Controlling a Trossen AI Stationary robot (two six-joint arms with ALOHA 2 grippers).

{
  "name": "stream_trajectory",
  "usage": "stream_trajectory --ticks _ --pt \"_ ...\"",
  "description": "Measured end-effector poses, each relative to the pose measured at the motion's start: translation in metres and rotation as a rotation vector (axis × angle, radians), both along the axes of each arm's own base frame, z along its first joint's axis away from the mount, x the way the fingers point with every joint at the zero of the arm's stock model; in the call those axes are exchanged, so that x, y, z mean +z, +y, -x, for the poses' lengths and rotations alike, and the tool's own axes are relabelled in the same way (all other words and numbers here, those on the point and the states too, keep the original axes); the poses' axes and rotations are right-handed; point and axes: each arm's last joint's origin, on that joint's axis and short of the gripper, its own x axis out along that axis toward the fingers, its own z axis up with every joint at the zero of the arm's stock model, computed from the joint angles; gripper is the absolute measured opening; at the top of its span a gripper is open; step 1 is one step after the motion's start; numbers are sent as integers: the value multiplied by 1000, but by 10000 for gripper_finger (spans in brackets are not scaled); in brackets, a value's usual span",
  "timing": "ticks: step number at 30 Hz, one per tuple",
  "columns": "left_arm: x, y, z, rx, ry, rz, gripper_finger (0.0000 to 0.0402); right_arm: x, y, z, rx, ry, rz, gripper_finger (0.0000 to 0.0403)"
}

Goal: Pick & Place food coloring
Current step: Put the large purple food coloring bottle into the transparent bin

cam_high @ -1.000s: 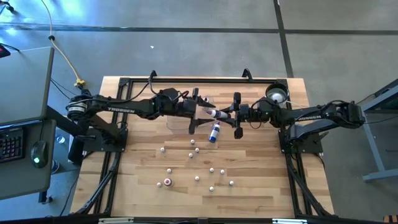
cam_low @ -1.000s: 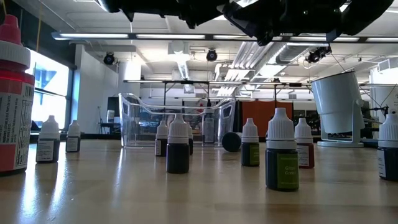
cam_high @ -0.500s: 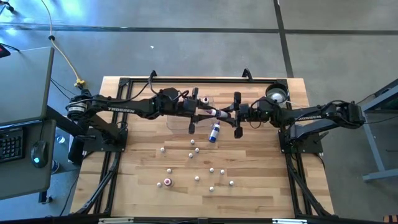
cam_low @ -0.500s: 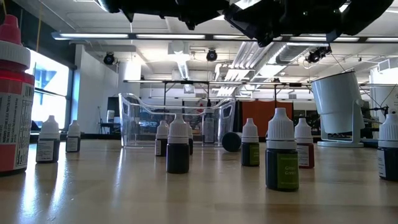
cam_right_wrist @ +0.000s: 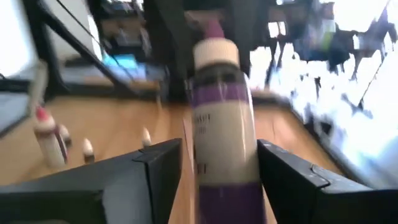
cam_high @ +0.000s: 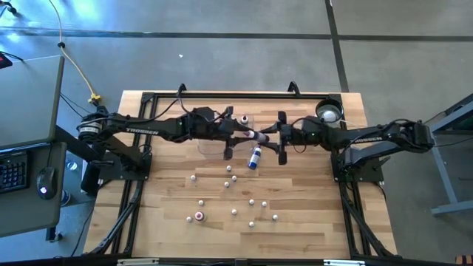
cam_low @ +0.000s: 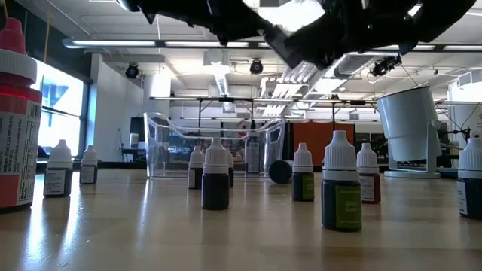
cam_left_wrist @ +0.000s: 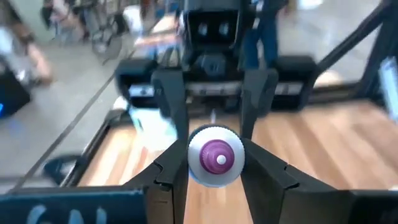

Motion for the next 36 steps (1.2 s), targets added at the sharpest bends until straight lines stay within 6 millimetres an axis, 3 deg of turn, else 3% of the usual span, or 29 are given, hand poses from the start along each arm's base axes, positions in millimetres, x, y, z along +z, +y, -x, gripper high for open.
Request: stream_trajectory --ticks 8,17,28,36 --pt "-18 17 11 280 217 -10 112 -32 -1 13 -142 352 -104 197" --pt "-46 65 10 286 305 238 112 -30 -1 12 -147 334 -101 197" --pt "-37 76 -32 262 584 237 113 -30 -1 12 -147 336 -101 197" --pt "-67 85 -53 322 627 256 113 -30 -1 13 -145 340 -96 197"
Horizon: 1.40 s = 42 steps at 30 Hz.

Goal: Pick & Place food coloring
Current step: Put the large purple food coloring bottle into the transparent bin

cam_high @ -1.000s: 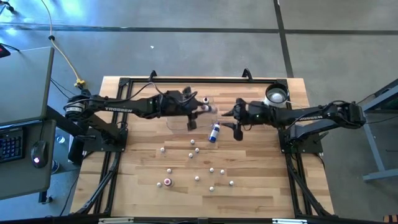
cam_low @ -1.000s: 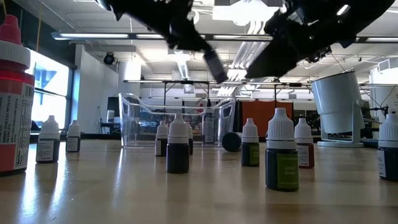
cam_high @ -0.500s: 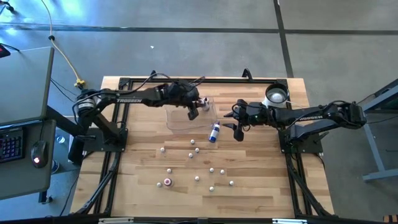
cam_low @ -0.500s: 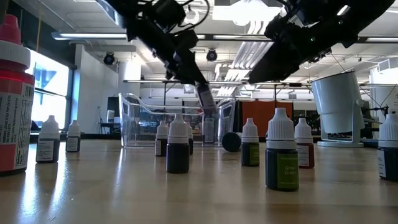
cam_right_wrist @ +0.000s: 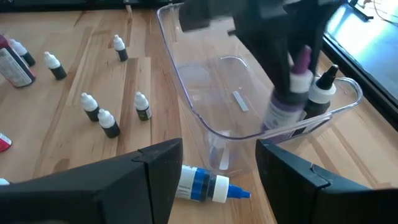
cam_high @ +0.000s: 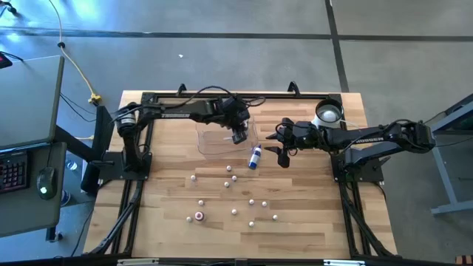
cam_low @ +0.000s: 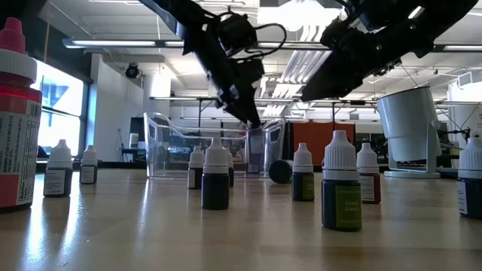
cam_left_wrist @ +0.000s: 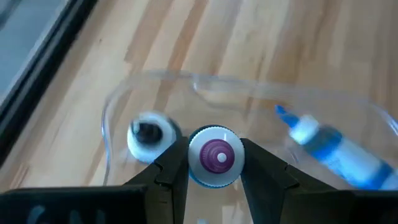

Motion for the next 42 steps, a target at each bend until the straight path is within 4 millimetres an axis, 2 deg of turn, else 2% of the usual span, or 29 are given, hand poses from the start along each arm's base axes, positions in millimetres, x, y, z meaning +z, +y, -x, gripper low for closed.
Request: stream_trajectory --ticks 5,14,29,37,42 --pt "-11 1 -3 18 22 21 113 -1 0 0 11 9 19 197" --pt "-7 3 -7 20 -33 0 113 -1 0 0 12 9 21 197" --pt "-8 2 -7 -14 -19 6 113 -1 0 0 13 9 21 197" --pt "-21 4 -12 -17 1 8 113 0 0 0 13 8 21 197" --pt "-22 4 -13 -16 -1 2 122 -1 0 0 13 9 21 197"
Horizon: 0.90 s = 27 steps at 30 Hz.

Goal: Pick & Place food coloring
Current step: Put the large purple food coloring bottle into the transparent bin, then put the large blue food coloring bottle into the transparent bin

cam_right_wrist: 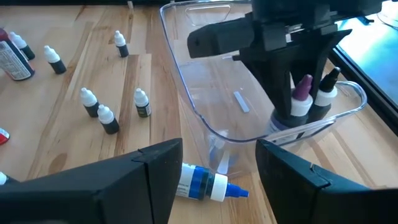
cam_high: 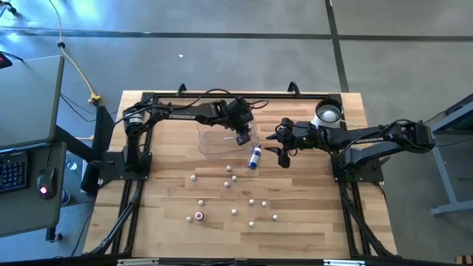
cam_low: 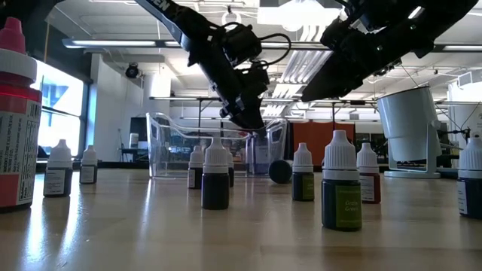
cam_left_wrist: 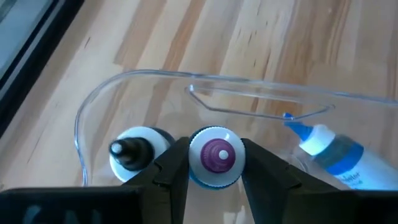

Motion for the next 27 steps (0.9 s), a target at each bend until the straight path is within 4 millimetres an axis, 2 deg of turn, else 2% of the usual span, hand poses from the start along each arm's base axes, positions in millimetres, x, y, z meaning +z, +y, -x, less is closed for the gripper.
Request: stream_trajectory --ticks 8,13,21,27 --pt "-1 0 1 -1 9 0 182 0 0 0 0 0 0 197" --pt "5 -1 3 1 6 -4 191 0 0 0 0 0 0 197" --pt "31 -5 14 -5 -39 -12 192 0 0 0 1 0 2 197" --pt "61 -14 30 -10 -85 30 192 0 0 0 18 6 35 197"
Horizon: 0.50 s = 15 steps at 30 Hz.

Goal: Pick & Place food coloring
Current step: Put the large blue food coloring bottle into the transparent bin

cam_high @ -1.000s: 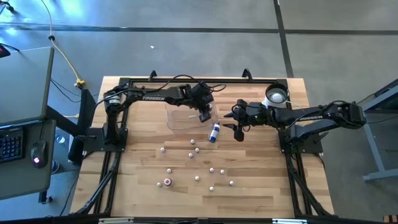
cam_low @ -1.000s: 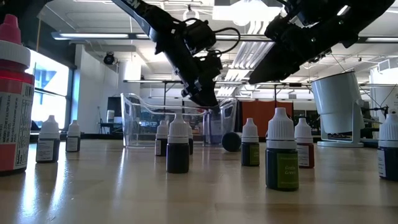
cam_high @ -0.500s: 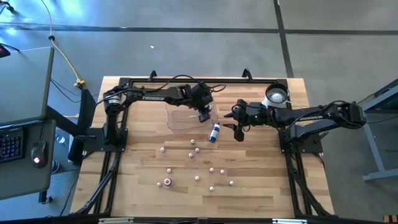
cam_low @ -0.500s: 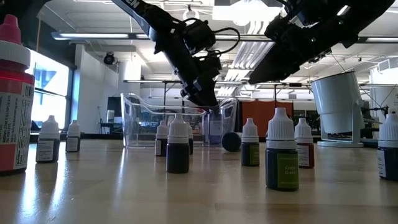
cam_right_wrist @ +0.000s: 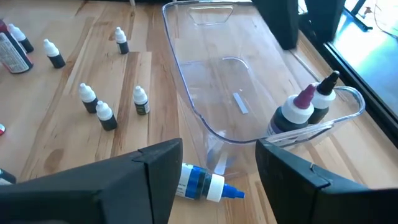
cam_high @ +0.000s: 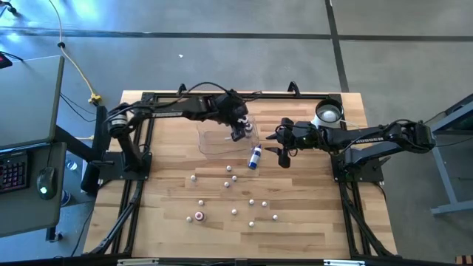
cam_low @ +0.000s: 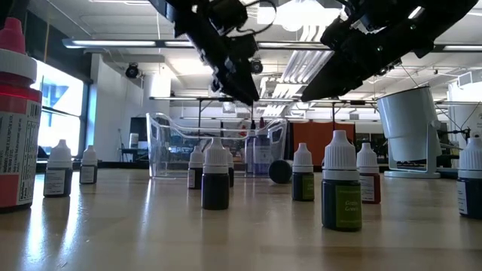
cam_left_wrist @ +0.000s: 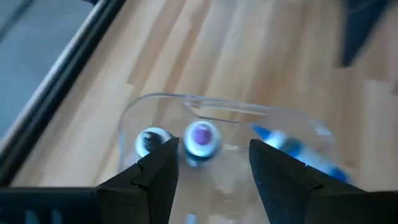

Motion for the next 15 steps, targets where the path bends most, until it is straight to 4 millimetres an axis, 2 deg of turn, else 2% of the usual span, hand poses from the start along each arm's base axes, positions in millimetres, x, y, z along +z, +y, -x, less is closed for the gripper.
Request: stream_trajectory --ticks 4,8,11,15 --pt "11 -15 8 -70 -8 118 192 0 0 0 0 1 0 197" --pt "11 -34 11 -114 47 130 192 -2 0 0 11 24 12 197" --pt "11 -46 14 -165 108 127 192 -10 0 0 65 89 87 197" --pt "32 -54 22 -217 177 111 192 -28 2 -5 186 160 86 197"
